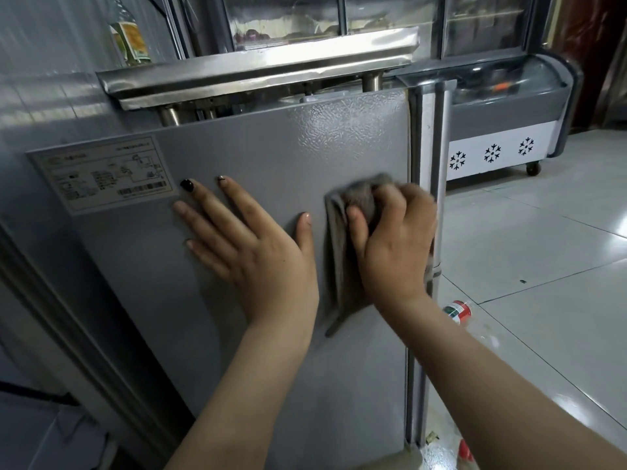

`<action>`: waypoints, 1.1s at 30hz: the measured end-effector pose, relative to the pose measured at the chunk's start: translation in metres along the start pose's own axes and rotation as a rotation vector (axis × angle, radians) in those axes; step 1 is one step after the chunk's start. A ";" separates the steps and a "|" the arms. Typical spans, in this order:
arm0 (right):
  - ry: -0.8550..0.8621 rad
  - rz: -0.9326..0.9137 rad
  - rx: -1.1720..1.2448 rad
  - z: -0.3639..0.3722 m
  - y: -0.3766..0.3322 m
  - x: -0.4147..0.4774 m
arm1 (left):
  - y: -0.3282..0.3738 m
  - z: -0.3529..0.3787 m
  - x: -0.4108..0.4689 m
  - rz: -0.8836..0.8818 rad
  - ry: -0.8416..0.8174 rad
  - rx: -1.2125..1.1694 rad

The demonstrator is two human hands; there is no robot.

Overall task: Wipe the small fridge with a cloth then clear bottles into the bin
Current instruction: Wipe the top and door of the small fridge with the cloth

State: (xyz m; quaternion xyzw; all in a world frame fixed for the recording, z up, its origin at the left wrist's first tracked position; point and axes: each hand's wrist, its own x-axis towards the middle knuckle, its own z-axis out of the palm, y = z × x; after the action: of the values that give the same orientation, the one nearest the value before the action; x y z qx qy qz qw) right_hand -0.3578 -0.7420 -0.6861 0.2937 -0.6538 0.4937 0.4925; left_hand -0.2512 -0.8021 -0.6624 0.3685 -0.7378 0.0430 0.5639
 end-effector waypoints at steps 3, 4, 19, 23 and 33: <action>-0.104 -0.042 -0.006 -0.005 0.009 -0.017 | -0.001 0.000 -0.001 0.006 -0.001 0.000; -0.106 -0.050 0.005 -0.006 0.009 -0.014 | -0.001 0.001 -0.001 0.009 -0.001 -0.001; -0.066 -0.019 0.010 -0.008 0.007 -0.001 | 0.002 0.000 -0.004 -0.004 -0.004 0.014; -0.088 -0.049 -0.012 -0.015 0.011 0.011 | 0.005 0.000 -0.004 -0.029 -0.005 -0.027; 0.136 0.105 0.025 -0.028 0.006 0.108 | 0.014 0.002 -0.001 -0.108 0.013 -0.168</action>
State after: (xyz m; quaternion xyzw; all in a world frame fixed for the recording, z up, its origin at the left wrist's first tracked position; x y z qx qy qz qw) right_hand -0.3897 -0.7033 -0.5867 0.2312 -0.6272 0.5456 0.5055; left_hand -0.2610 -0.7920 -0.6589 0.3589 -0.7143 -0.0472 0.5990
